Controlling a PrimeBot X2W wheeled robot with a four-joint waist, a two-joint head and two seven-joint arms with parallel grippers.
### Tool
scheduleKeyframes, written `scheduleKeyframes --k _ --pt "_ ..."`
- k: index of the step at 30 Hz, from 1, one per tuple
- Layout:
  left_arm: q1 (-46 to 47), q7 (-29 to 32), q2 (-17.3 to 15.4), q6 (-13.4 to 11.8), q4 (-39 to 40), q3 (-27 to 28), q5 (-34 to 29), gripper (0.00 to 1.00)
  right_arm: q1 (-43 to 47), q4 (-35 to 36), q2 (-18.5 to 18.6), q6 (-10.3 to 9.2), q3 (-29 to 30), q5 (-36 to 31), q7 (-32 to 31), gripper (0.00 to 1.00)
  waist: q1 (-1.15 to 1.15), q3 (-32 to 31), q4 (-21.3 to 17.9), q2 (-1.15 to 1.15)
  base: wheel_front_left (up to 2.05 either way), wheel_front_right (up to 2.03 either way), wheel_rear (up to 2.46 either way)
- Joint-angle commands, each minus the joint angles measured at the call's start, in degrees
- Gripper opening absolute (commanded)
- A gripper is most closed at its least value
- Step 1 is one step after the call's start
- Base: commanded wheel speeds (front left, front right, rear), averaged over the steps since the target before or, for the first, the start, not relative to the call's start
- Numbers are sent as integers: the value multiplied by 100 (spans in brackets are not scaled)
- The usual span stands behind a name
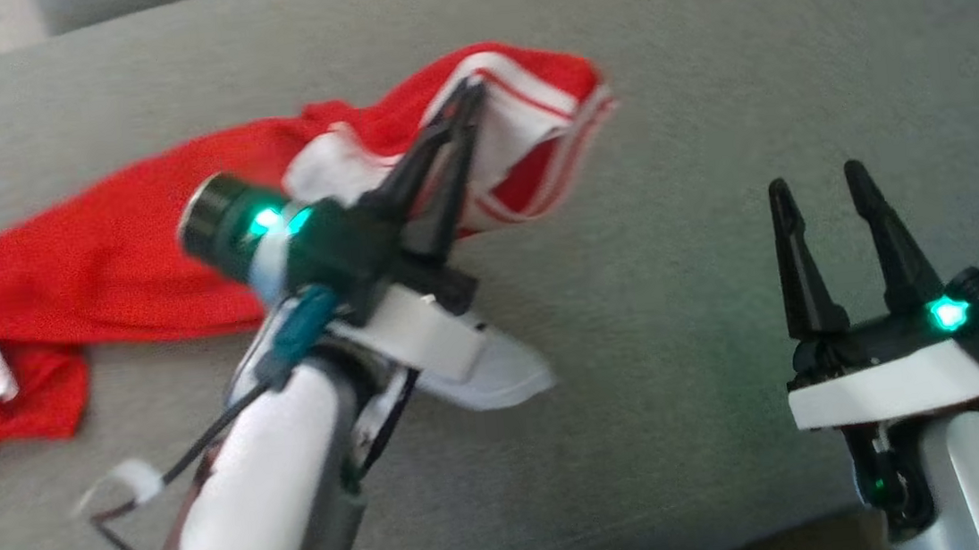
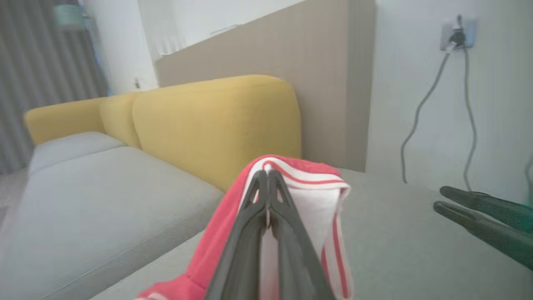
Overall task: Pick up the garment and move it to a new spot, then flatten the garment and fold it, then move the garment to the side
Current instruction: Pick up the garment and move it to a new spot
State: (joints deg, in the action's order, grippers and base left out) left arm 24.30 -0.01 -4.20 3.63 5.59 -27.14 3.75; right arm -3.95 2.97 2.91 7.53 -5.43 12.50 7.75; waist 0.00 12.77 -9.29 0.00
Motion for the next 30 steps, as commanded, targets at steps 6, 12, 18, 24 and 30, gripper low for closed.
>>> scheduleKeyframes --k 6,12,18,24,30 --pt "1042 63 104 125 -487 -424 71 0 -350 79 -1 -4 -279 296 298 100 0 887 -1098 0 0 0 0" --pt "1563 256 126 167 -1730 -813 280 0 -535 -160 -2 -4 -467 562 515 100 0 1296 -1487 0 0 0 0" --pt "1856 378 130 137 -3165 -921 456 0 -718 -386 -2 -4 -645 696 643 100 0 1449 -1642 0 0 0 0" --pt "2051 272 131 85 -3681 -1188 843 49 -793 -544 -2 -4 -645 689 692 100 0 1367 -1504 0 0 0 0" --pt "2020 -258 132 -230 -3571 -1467 1227 100 -792 -607 -2 -4 -547 505 702 100 0 1072 -1134 0 0 0 0"
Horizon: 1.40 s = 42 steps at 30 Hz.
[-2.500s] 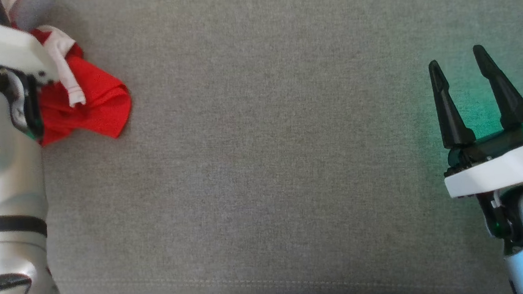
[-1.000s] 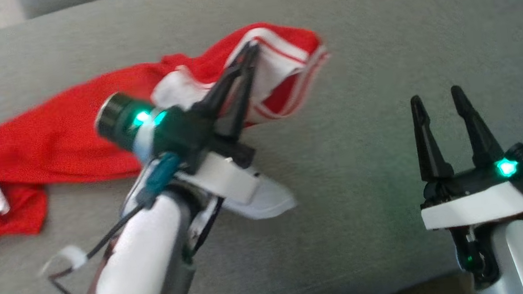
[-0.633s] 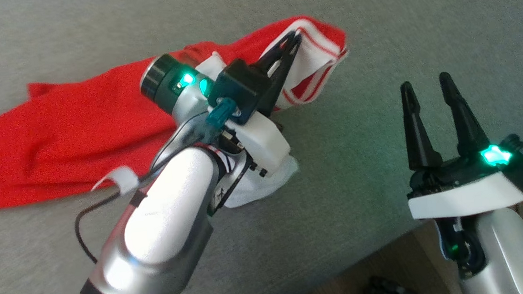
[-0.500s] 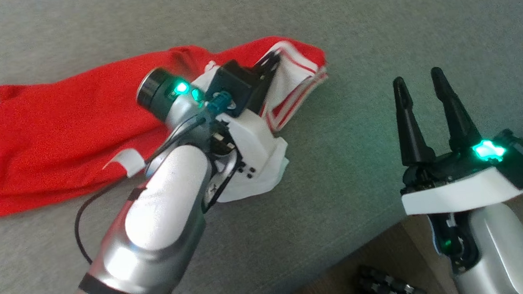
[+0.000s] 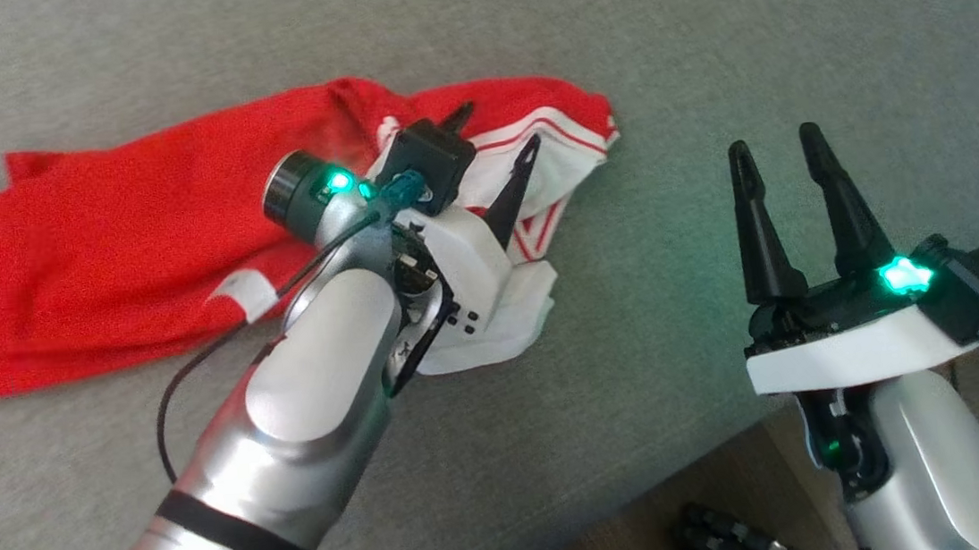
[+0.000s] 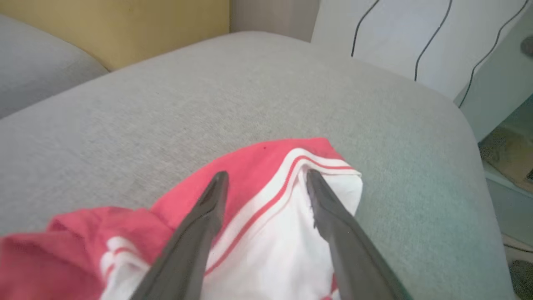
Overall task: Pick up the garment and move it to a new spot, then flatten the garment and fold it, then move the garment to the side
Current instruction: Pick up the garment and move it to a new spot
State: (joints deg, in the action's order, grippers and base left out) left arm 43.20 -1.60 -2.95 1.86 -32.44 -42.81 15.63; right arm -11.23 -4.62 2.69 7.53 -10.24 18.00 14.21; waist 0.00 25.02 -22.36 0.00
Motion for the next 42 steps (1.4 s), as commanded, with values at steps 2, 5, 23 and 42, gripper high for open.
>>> scheduleKeyframes --k 2,5,23,42 --pt "106 -216 6 -114 269 79 100 100 -49 155 20 -4 -21 -87 53 100 0 -215 263 0 0 0 0" --pt "-45 -586 7 -349 410 125 304 100 15 179 20 -4 94 -217 -8 100 0 -408 522 0 0 0 0" --pt "-1760 -1337 -934 -1526 1629 2067 667 100 501 596 57 -4 380 -741 -666 100 0 -1288 1934 0 0 0 0" --pt "-3781 -1339 -1201 -1368 2811 2836 270 100 1155 524 149 -4 553 -847 -917 100 0 -1994 2013 0 0 0 0"
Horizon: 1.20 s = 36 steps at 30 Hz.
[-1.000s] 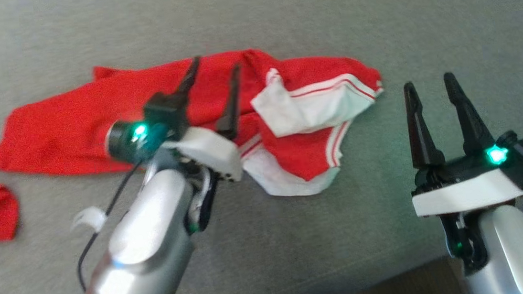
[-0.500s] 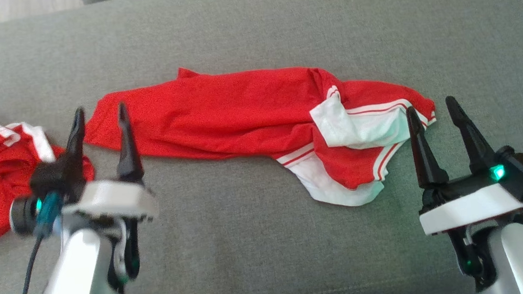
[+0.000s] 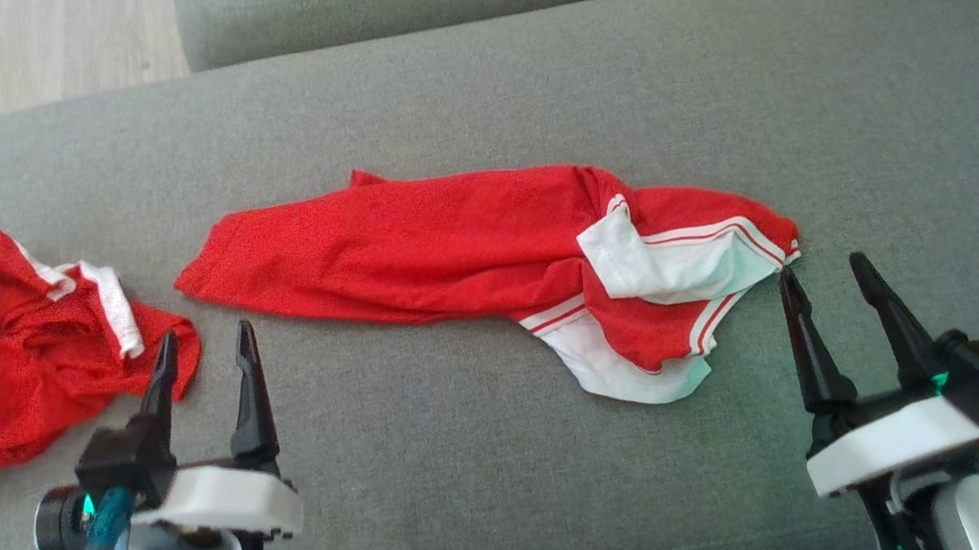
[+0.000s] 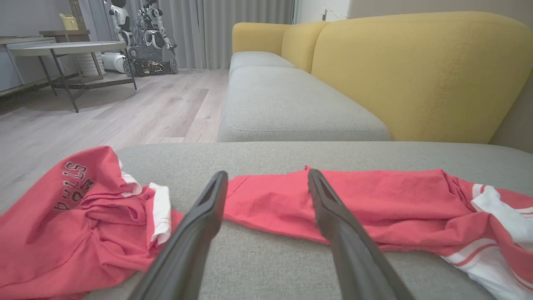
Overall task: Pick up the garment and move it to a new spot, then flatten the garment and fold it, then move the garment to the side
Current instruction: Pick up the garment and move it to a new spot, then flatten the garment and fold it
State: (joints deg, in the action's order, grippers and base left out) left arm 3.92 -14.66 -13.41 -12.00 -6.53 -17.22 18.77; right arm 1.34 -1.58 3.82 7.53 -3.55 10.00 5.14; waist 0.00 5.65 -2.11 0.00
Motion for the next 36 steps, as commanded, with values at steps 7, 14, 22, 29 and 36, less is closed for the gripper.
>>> scheduleKeyframes --k 7,14,22,29,36 --pt "-251 -29 -199 7 334 217 -70 100 174 321 12 -4 -82 -81 -105 100 0 -285 -45 0 0 0 0" --pt "-447 25 -271 -29 425 167 -84 100 320 424 -9 -4 -77 -101 -180 100 0 -387 -72 0 0 0 0" --pt "-498 71 -314 -55 491 136 -73 100 367 458 -28 -4 -85 -91 -206 100 0 -429 -74 0 0 0 0" --pt "-506 92 -333 -76 520 99 -70 100 372 473 -39 -4 -82 -97 -214 100 0 -433 -82 0 0 0 0" --pt "-498 108 -354 -97 520 72 -66 100 361 471 -46 -4 -90 -104 -222 100 0 -448 -83 0 0 0 0"
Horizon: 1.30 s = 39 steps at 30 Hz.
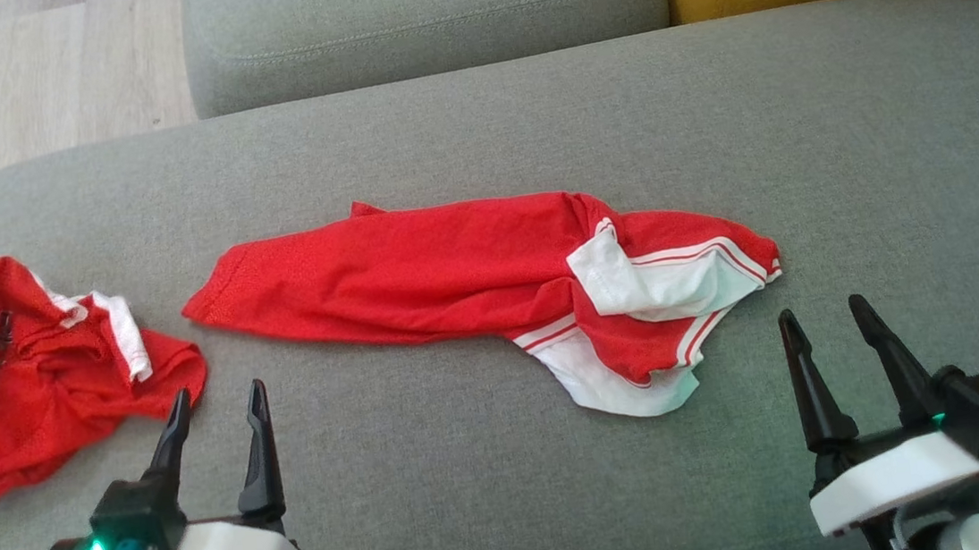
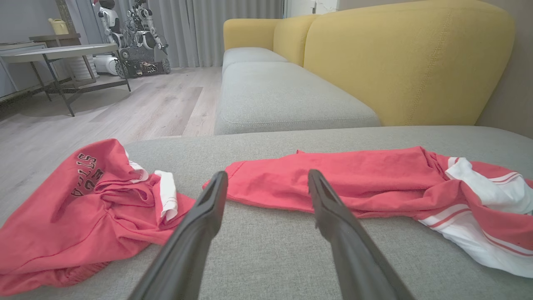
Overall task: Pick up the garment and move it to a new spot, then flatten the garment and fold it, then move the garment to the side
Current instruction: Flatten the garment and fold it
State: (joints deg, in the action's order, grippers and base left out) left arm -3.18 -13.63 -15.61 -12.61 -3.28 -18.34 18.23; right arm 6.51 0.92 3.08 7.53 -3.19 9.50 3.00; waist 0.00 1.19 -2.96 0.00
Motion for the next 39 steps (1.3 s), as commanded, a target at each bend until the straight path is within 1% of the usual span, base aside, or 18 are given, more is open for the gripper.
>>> scheduleKeyframes --k 1,13,15,17,21,24,27,32,33,34,35,39 --pt "214 5 -136 -38 191 180 -10 100 -156 221 27 -4 -127 -54 -10 100 0 -4 4 0 0 0 0" --pt "293 10 -130 -63 185 103 -23 100 -220 216 83 -4 -175 -108 -40 100 0 39 101 0 0 0 0" --pt "343 12 -128 -60 196 78 -40 100 -252 214 137 -4 -252 -174 -73 100 0 89 158 0 0 0 0" --pt "416 6 -127 -63 198 49 -82 100 -291 185 259 -4 -447 -339 -133 100 0 142 236 0 0 0 0" --pt "594 -34 -49 -58 159 25 -100 100 -326 -32 402 -4 -866 -455 -320 100 0 253 446 0 0 0 0" --pt "755 -66 33 -49 138 -6 -133 100 -372 -286 470 -4 -1068 -490 -373 100 0 360 631 0 0 0 0" --pt "895 -92 105 -22 115 -35 -162 100 -481 -575 516 -4 -1127 -581 -345 100 0 460 786 0 0 0 0" --pt "1057 -121 201 48 54 -63 -199 100 -748 -981 540 -4 -1033 -793 -288 100 0 605 971 0 0 0 0" --pt "1085 -124 218 60 38 -62 -210 100 -790 -1063 539 -4 -1012 -808 -336 95 0 632 1001 0 0 0 0" --pt "1113 -127 236 73 24 -66 -223 100 -828 -1143 543 -4 -981 -819 -394 38 0 655 1032 0 0 0 0" --pt "1137 -129 257 87 10 -69 -234 100 -862 -1210 553 -4 -954 -825 -442 0 0 668 1060 0 0 0 0" --pt "1208 -134 336 116 9 -40 -282 100 -994 -1217 604 -4 -829 -821 -437 0 0 704 1133 0 0 0 0"
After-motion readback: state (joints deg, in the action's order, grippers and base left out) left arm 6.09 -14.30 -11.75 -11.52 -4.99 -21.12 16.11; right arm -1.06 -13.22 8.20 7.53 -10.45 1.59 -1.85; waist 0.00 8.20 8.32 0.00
